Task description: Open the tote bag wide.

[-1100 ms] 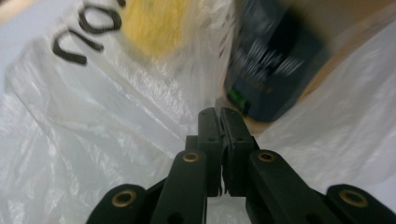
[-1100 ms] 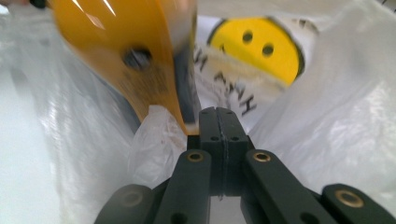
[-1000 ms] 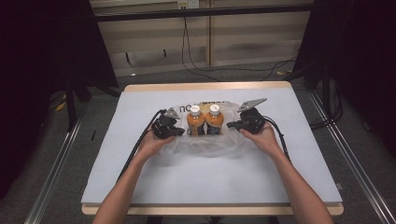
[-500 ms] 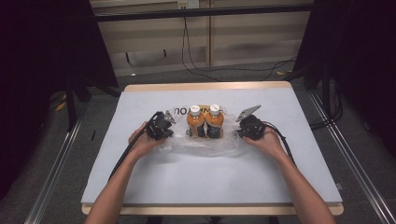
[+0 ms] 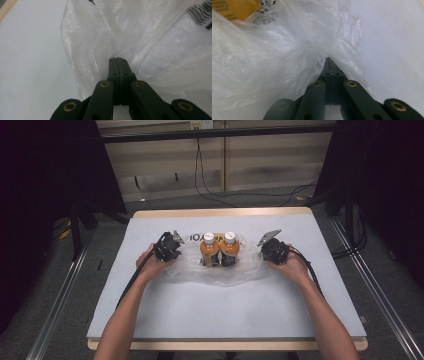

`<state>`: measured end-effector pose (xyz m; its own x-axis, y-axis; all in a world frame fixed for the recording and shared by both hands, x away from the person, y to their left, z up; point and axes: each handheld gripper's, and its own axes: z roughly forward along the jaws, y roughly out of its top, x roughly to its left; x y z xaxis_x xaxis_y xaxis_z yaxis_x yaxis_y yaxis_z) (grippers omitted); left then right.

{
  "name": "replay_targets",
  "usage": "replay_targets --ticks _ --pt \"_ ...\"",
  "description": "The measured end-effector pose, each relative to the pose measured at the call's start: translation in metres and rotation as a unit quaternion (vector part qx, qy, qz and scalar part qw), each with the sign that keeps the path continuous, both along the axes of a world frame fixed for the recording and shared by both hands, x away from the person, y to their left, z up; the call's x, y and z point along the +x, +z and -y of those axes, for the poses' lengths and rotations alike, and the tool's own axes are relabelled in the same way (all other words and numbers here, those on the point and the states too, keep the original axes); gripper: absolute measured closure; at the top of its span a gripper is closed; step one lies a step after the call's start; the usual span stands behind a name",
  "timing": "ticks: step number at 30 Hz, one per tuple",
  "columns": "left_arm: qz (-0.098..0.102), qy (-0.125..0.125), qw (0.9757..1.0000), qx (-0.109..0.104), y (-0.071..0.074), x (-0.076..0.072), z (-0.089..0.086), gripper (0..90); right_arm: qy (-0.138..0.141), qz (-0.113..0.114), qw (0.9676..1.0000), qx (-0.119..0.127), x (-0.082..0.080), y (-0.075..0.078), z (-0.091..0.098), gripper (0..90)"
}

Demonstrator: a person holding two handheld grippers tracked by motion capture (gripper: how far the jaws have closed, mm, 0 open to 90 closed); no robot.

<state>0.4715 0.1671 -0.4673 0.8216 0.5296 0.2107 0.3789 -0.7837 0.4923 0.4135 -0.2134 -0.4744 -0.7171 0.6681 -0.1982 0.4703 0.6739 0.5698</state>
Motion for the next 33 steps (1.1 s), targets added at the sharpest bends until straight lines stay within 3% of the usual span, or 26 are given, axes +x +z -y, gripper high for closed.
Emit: replay_targets --ticks 1,5,7,8,9,10,11,12,13,15,16,18,19,20,21,22,25,26,29,30,32,33 --pt "0.009 0.01 0.9999 0.008 -0.001 0.002 -0.001 90.0 -0.001 0.001 1.0 0.003 0.002 0.0 0.002 90.0" --pt "-0.012 0.019 0.9996 -0.014 0.0 0.007 -0.01 90.0 -0.012 -0.005 0.9998 0.013 0.006 0.0 0.005 90.0" --pt "-0.016 0.026 0.9988 -0.038 -0.001 0.006 -0.015 90.0 -0.014 -0.01 0.9997 0.017 0.005 0.0 0.005 90.0" --pt "-0.025 0.025 0.9977 -0.058 0.0 0.004 -0.018 90.0 -0.016 -0.012 0.9994 0.029 0.005 0.0 0.006 90.0" --pt "-0.016 0.031 0.9968 -0.071 -0.001 0.002 -0.019 90.0 -0.012 -0.015 0.999 0.041 0.003 0.001 0.009 90.0" --pt "-0.026 0.033 0.9953 -0.087 0.002 0.0 -0.023 90.0 -0.012 -0.011 0.9987 0.049 0.002 0.003 0.01 90.0" --pt "-0.018 0.029 0.9951 -0.093 0.006 -0.001 -0.026 90.0 -0.01 -0.009 0.9976 0.068 0.0 0.004 0.012 90.0" --pt "-0.007 0.036 0.9921 -0.12 0.01 -0.003 -0.028 90.0 -0.007 -0.006 0.9964 0.084 -0.001 0.008 0.014 90.0" --pt "-0.003 0.032 0.9912 -0.128 0.018 -0.005 -0.032 90.0 -0.007 -0.001 0.9949 0.101 -0.003 0.011 0.017 90.0" --pt "0.015 0.031 0.9862 -0.162 0.031 -0.009 -0.038 90.0 -0.006 0.006 0.9905 0.138 -0.007 0.02 0.022 90.0" --pt "0.019 0.029 0.985 -0.169 0.037 -0.012 -0.039 90.0 -0.006 0.012 0.9885 0.151 -0.009 0.025 0.025 90.0" --pt "0.03 0.023 0.9844 -0.172 0.049 -0.019 -0.041 90.0 -0.001 0.018 0.9841 0.177 -0.012 0.034 0.029 90.0" --pt "0.039 0.018 0.9831 -0.178 0.055 -0.023 -0.042 90.0 0.0 0.023 0.9831 0.182 -0.014 0.039 0.03 90.0" --pt "0.049 0.021 0.98 -0.192 0.06 -0.027 -0.041 90.0 0.001 0.029 0.9815 0.189 -0.016 0.044 0.03 90.0" --pt "0.048 0.009 0.9796 -0.195 0.066 -0.029 -0.041 90.0 0.002 0.036 0.9794 0.199 -0.019 0.05 0.031 90.0" --pt "0.061 0.002 0.9797 -0.191 0.073 -0.032 -0.041 90.0 0.003 0.041 0.9776 0.207 -0.021 0.055 0.031 90.0" --pt "0.063 -0.022 0.9769 -0.203 0.087 -0.042 -0.035 90.0 0.012 0.053 0.9739 0.22 -0.024 0.071 0.029 90.0" --pt "0.055 -0.041 0.9776 -0.199 0.09 -0.047 -0.028 90.0 0.019 0.051 0.9727 0.226 -0.026 0.075 0.027 90.0" --pt "0.043 -0.076 0.9797 -0.18 0.087 -0.055 -0.006 90.0 0.04 0.038 0.9772 0.205 -0.027 0.081 0.01 90.0" --pt "0.036 -0.086 0.9818 -0.165 0.083 -0.057 0.003 90.0 0.043 0.027 0.9796 0.194 -0.025 0.079 0.003 90.0" --pt "0.019 -0.1 0.9837 -0.148 0.072 -0.057 0.017 90.0 0.043 0.011 0.9849 0.167 -0.02 0.072 -0.008 90.0" --pt "0.011 -0.098 0.9851 -0.141 0.065 -0.055 0.023 90.0 0.044 0.002 0.9868 0.156 -0.017 0.067 -0.013 90.0"
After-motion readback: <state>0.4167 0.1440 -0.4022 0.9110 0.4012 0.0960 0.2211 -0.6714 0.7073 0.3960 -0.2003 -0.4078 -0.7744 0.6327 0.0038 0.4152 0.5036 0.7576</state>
